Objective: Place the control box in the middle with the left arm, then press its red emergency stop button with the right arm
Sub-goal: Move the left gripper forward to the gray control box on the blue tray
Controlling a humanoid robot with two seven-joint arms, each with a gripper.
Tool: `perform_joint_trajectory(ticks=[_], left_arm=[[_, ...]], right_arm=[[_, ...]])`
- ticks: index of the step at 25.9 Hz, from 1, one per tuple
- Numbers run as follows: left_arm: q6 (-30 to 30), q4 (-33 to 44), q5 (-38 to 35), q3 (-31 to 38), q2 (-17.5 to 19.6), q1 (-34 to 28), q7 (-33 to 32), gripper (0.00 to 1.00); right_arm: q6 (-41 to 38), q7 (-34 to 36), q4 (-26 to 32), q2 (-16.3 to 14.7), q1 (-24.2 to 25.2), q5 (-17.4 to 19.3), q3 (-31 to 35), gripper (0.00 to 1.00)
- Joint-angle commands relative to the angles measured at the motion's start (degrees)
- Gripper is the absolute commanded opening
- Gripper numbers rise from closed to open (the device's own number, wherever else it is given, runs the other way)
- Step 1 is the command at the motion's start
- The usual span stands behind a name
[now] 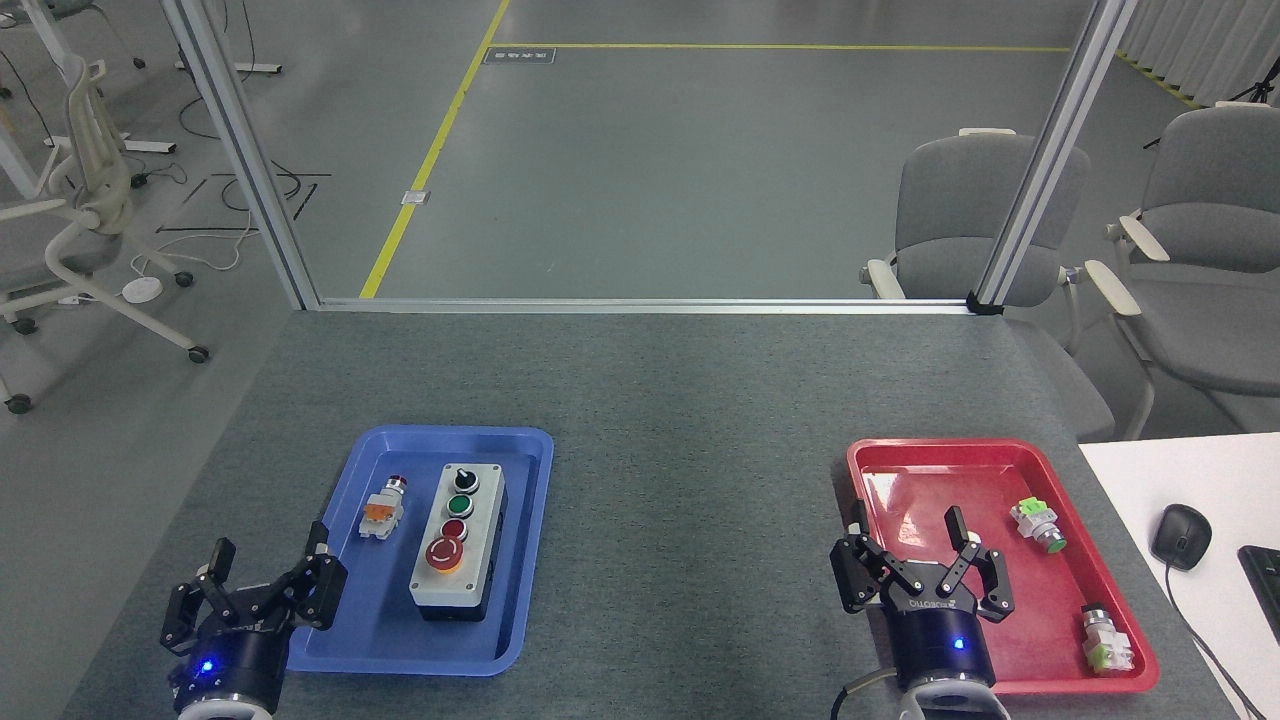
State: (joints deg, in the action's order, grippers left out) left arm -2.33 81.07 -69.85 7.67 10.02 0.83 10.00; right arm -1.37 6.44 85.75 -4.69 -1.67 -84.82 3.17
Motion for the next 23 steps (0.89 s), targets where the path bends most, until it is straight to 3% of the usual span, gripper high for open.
perform_joint_trajectory(ticks=[1,10,15,18,23], left_arm=[[0.1,1.1,0.1,0.2,0.2,-0.8,0.6,0.99],[0.0,5.9,0.3,0.4,-0.4,-3.5,0.8,0.99],[-1.8,11.8,-0.4,-0.2,-0.1,-10.8,0.7,0.99],[-2.8,15.9,-1.7,-4.6,-0.7,-15.9,0.9,0.99],[1.6,11.2,-10.3,-12.3,-5.2,-13.0,0.6,0.99]], right_arm=[[0.0,0.0,0.0,-0.1,0.0,0.0,0.0,0.98],[0.0,-0.1,-0.1,-0.1,0.0,0.0,-0.1,0.98],[0.0,-0.1,-0.1,-0.1,0.0,0.0,-0.1,0.98],[0.0,0.0,-0.1,-0.1,0.0,0.0,-0.1,0.98],[0.0,0.1,-0.1,-0.1,0.0,0.0,-0.1,0.98]])
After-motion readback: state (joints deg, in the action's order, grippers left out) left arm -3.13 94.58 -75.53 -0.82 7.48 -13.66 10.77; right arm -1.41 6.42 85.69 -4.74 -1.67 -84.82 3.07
